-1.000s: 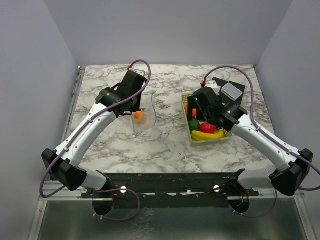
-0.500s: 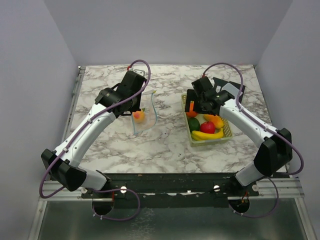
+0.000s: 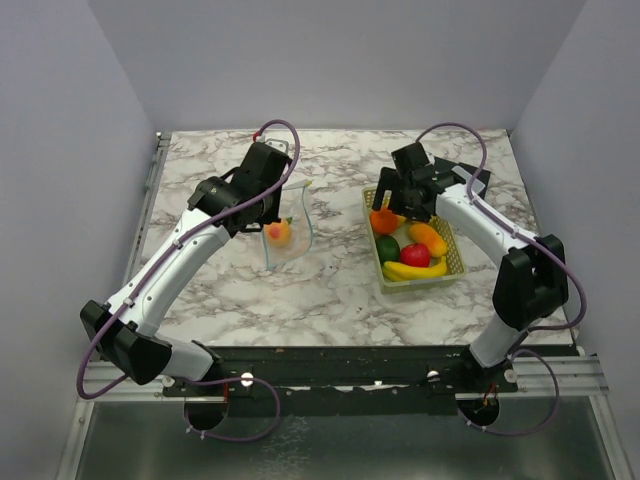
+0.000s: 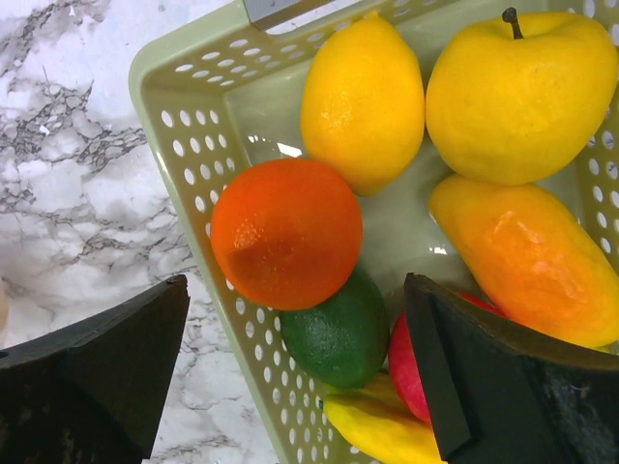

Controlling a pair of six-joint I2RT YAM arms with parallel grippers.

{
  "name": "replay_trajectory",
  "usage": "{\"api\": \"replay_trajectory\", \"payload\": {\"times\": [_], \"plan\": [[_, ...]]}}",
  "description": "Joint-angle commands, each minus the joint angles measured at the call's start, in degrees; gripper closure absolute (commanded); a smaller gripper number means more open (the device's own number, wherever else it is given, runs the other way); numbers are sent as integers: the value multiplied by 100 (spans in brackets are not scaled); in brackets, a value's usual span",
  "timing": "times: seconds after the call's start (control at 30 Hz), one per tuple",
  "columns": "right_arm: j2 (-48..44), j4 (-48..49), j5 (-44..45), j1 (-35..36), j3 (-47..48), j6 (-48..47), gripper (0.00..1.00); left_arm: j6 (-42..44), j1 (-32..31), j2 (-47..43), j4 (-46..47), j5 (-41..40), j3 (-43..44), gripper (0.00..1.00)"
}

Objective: Place the food in the zip-top bag and seal the zipper
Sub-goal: Pick up the fake fruit from the bin.

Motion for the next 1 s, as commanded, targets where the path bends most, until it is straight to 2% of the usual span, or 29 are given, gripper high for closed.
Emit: {"api": "replay_trajectory", "payload": {"times": [0.0, 0.37, 0.53, 0.83, 0.97], "plan": [[243, 172, -278, -108, 252, 152, 2, 3, -31, -157, 97, -24, -61, 100], [616, 427, -527, -146, 144, 293, 3, 0, -24, -201, 69, -26, -46, 100], [713, 528, -540, -175, 6, 360, 8, -14, -30, -232, 55, -33, -47, 100], [636, 669, -564, -224, -245, 401, 27, -10, -24, -254, 50, -33, -62, 100], [560, 660, -538, -237, -318, 393, 40, -8, -25, -265, 43, -25, -54, 100]]}}
